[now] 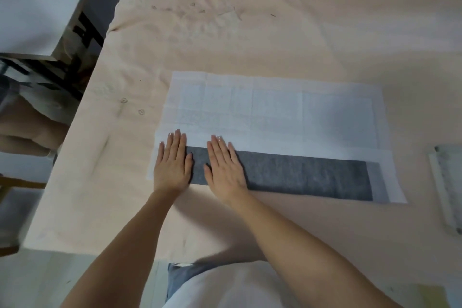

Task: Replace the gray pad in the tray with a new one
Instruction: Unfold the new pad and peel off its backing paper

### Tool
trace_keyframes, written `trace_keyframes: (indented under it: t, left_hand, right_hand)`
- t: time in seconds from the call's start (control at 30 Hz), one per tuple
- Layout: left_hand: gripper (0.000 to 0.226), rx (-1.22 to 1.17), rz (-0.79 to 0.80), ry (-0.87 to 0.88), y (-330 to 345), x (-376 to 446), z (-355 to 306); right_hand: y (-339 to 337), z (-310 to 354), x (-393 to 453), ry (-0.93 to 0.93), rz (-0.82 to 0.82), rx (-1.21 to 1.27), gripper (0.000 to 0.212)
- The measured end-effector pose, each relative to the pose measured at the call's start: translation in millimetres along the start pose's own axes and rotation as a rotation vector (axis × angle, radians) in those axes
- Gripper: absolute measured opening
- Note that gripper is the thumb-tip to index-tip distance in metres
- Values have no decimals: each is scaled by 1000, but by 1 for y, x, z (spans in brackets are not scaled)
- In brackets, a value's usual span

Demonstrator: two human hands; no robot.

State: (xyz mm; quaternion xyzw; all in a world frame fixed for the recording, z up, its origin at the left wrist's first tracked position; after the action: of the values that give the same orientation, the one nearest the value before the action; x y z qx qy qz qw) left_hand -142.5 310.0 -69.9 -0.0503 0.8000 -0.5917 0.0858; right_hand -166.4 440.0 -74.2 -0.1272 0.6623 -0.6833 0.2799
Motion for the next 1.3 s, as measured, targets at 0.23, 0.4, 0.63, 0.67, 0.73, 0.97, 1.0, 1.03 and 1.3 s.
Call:
trace_keyframes:
  t: [0.23,0.4,0.63,0.67,0.73,0.97,1.0,1.03,1.3]
  left_hand:
    - [63,-7,-35,28,2,-1,2]
    - [68,84,8,-68,2,2,-4]
    - [54,-41,74,138,39,-12,-130]
    - [53,-10,76,140,45,-12,-132]
    - [54,46,60,136,51,-11,-127]
    - [57,51,38,147,51,-12,-127]
    - [58,56,43,147,51,-12,-126]
    - [58,60,48,144,52,-12,-126]
    - [57,66,50,144,54,-11,-126]
  right_hand:
    - [4,-47,-18,88,-36,76,59]
    - [4,-79,-38,152,-54,85,57]
    - [8,-87,-39,154,-51,52,55]
    - [9,-93,-43,157,-51,36,55]
    - [9,-107,-52,148,-66,26,54]
    - [3,-177,-97,280,-171,133,55]
    - [4,-188,-103,300,-171,136,55]
    - [5,-198,-109,327,-175,144,55]
    - [6,-264,-148,531,-215,181,54]
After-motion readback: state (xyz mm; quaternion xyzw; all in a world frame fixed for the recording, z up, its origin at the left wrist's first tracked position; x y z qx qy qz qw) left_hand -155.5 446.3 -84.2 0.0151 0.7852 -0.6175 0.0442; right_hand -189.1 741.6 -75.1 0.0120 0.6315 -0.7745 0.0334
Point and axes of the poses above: each hand's wrist, its own x-axis towards the middle knuckle, its own y-axis out of the palm, z = x × y, the point moved 5 cm from there along x, towards the middle knuckle, and after that the axes turned 2 degrees about -x, right-handed, at the moved point
